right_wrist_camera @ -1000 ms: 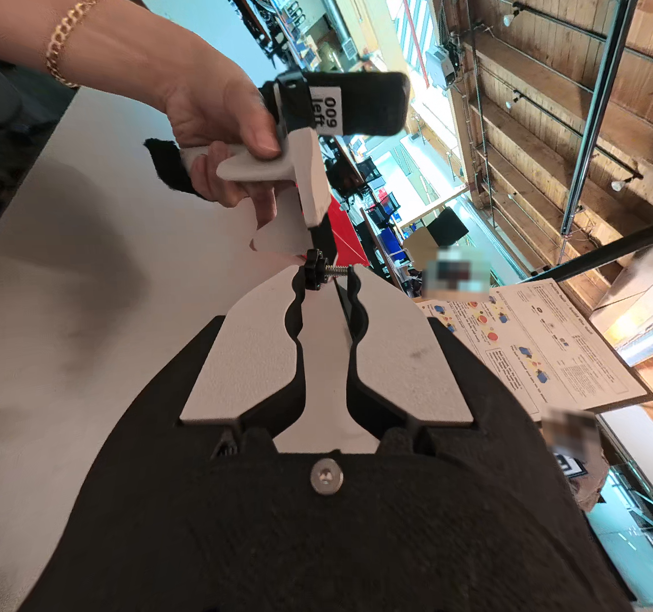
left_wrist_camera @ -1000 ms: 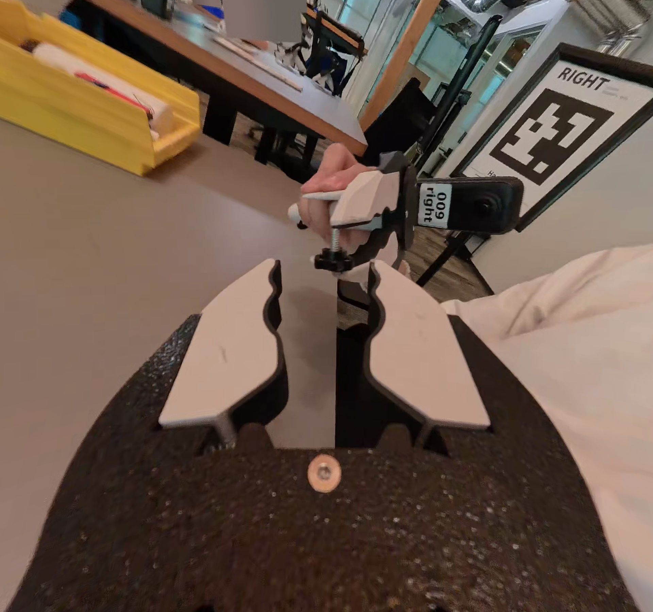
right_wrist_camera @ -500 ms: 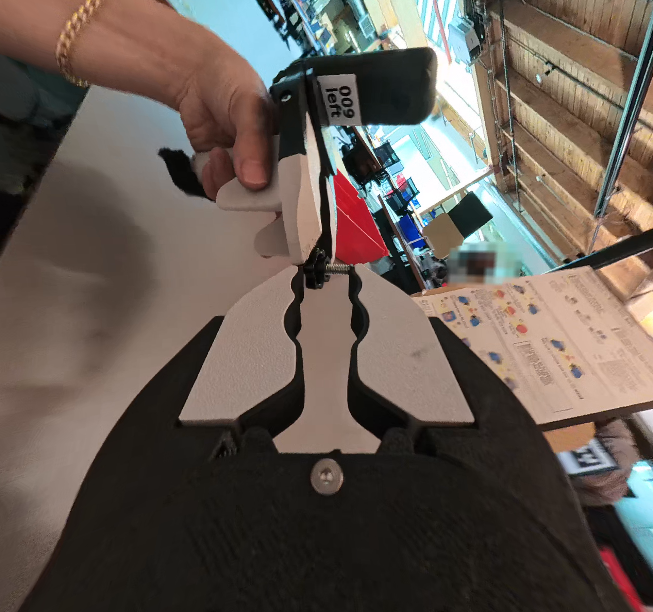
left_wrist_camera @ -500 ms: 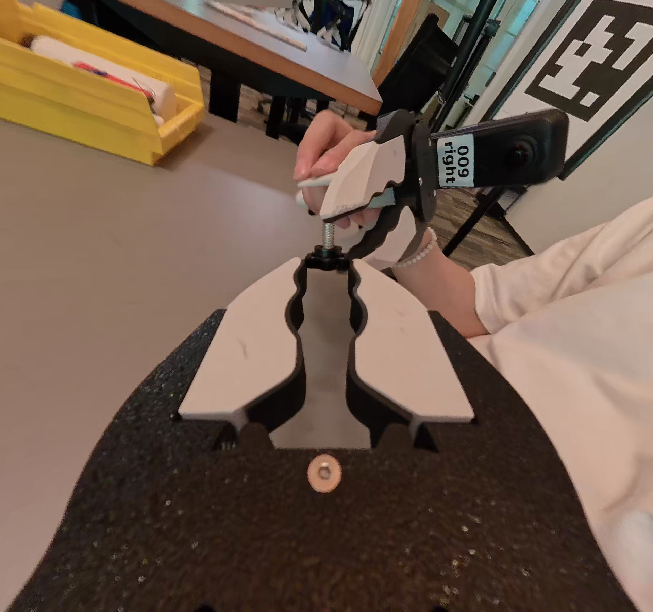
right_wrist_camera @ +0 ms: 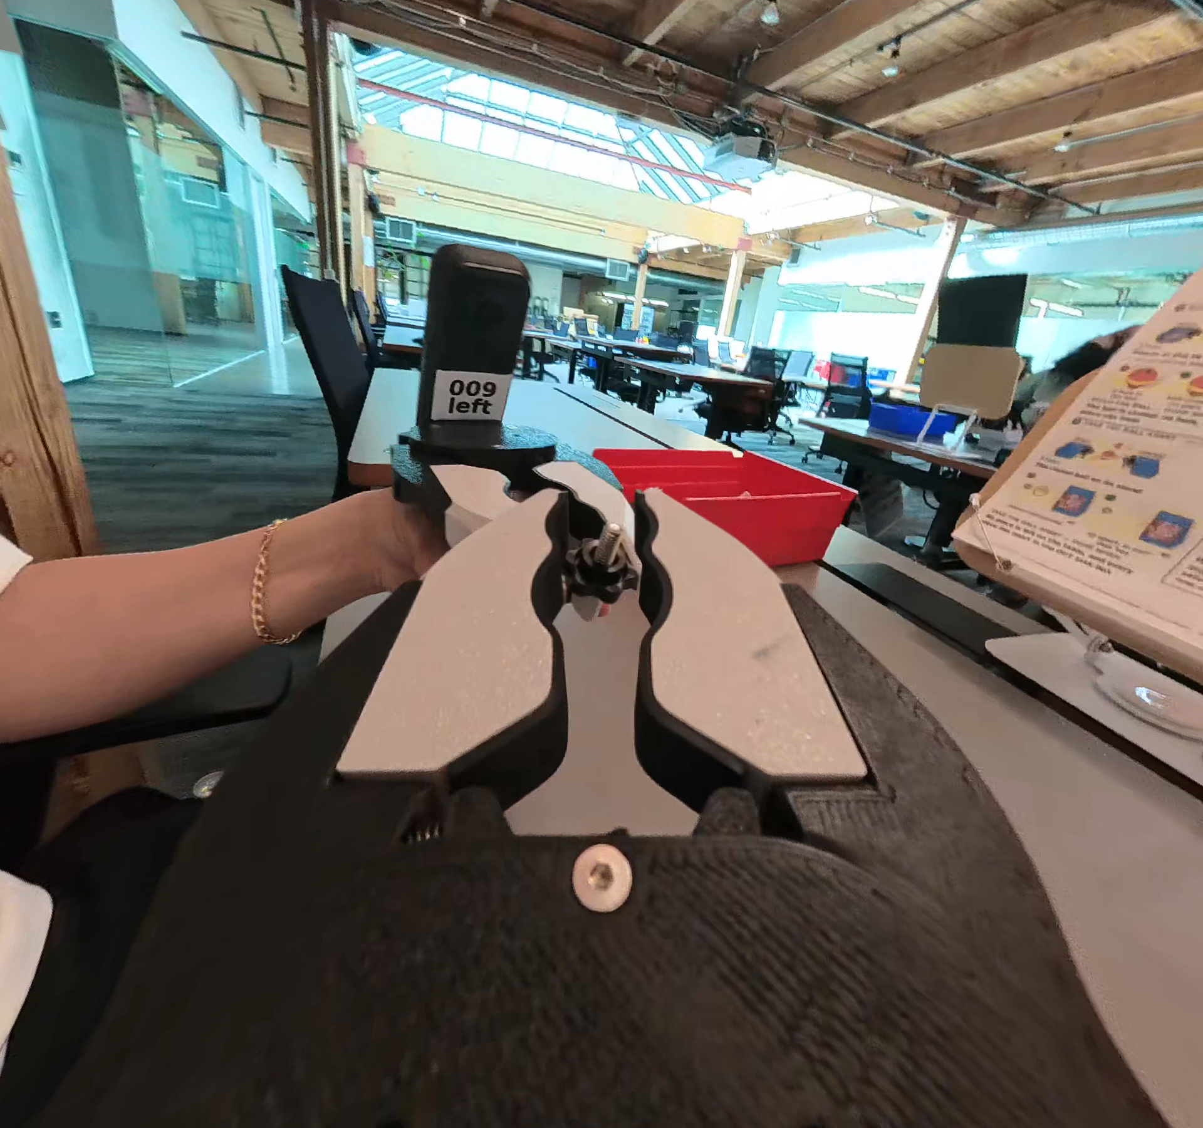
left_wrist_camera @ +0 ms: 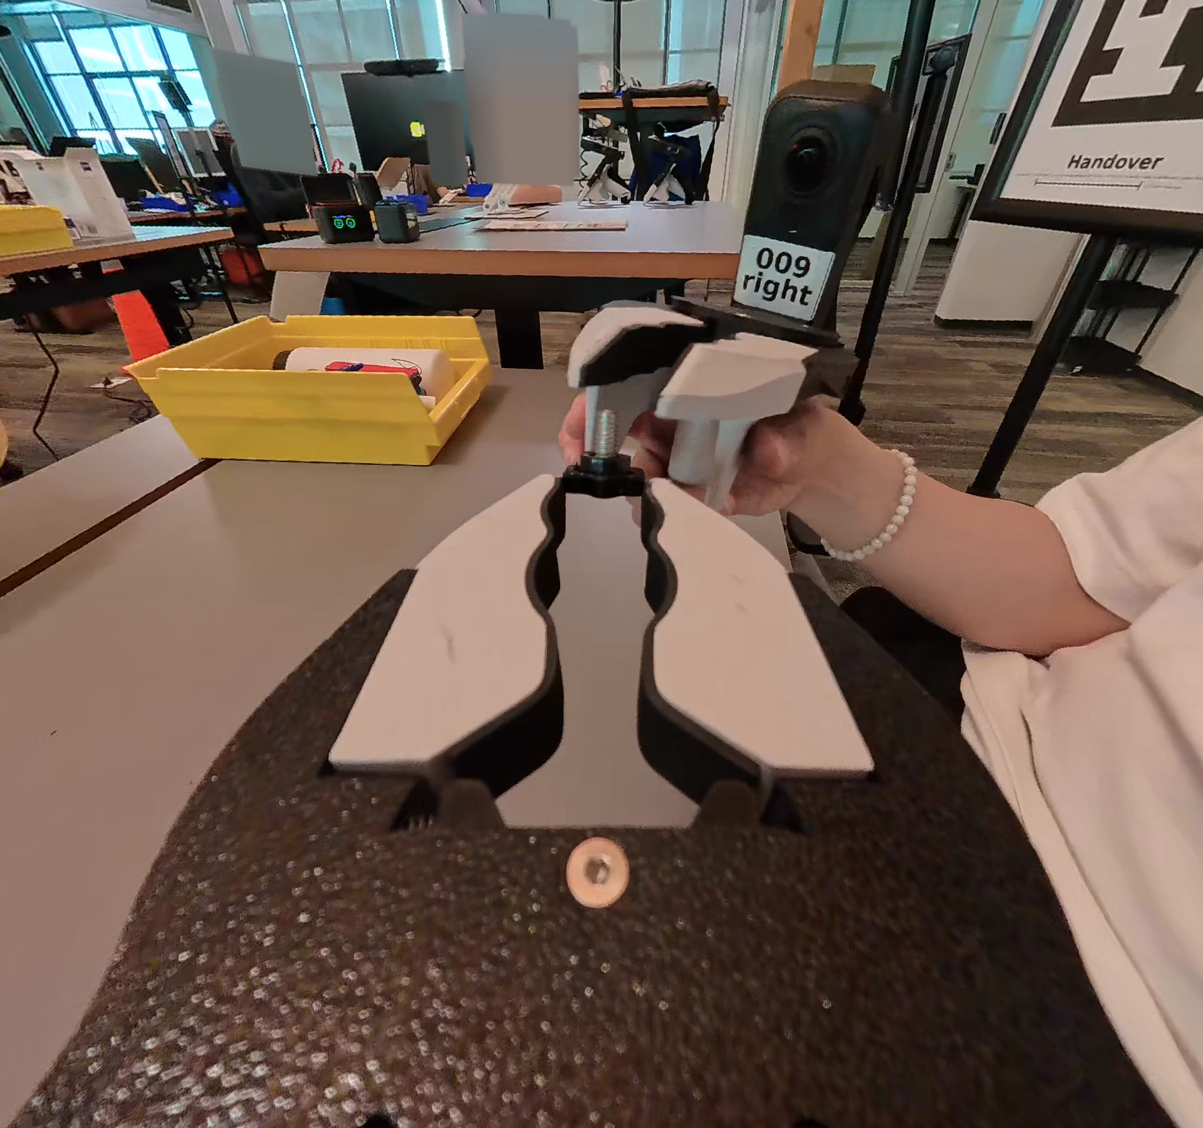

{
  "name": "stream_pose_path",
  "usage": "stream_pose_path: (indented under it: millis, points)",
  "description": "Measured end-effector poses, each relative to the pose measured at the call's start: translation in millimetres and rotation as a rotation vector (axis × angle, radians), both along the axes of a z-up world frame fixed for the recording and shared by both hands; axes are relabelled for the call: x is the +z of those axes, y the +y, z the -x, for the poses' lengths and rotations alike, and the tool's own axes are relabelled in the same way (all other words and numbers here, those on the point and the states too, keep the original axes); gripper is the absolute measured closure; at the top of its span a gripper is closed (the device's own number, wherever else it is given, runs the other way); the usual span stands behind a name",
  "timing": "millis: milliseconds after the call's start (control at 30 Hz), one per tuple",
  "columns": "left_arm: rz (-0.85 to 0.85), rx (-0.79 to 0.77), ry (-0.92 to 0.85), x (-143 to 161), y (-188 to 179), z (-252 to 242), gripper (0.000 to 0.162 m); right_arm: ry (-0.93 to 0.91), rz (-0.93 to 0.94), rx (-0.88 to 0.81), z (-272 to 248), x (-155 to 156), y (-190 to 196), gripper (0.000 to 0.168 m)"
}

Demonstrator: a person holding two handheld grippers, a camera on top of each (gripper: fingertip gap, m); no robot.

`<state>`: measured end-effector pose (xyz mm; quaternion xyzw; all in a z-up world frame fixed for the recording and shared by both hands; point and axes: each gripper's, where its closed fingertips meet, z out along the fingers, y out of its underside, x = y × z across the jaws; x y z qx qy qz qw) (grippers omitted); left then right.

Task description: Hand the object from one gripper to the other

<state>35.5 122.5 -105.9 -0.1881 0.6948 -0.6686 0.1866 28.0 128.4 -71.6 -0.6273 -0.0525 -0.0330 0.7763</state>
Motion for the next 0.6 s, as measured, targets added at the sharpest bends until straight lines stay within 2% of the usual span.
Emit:
stream_pose_path:
  millis: [133,267,367,500,600]
  points:
    - [0.007,-0.003,0.006,-1.3,-0.9,-0.7,0.140,0.007,0.034,-0.002,0.2,-5.2,3.8,0.152]
    - [0.003,-0.007,-0.008,-0.5,-1.2,0.4,0.140,0.022,0.034,-0.018,-2.7,-4.0,4.2,0.168]
    - [-0.008,0.003,-0.016,-1.2,-0.9,-0.7,0.140,0.062,0.028,-0.010,-4.7,-4.6,4.4,0.168]
    - [-0.009,0.000,-0.029,-0.7,-1.5,-0.3,0.140,0.093,0.020,-0.013,-8.4,-4.5,2.8,0.155]
    - [0.006,-0.002,-0.040,1.8,-1.9,0.0,0.140,0.103,0.047,0.026,-4.6,-8.7,4.2,0.155]
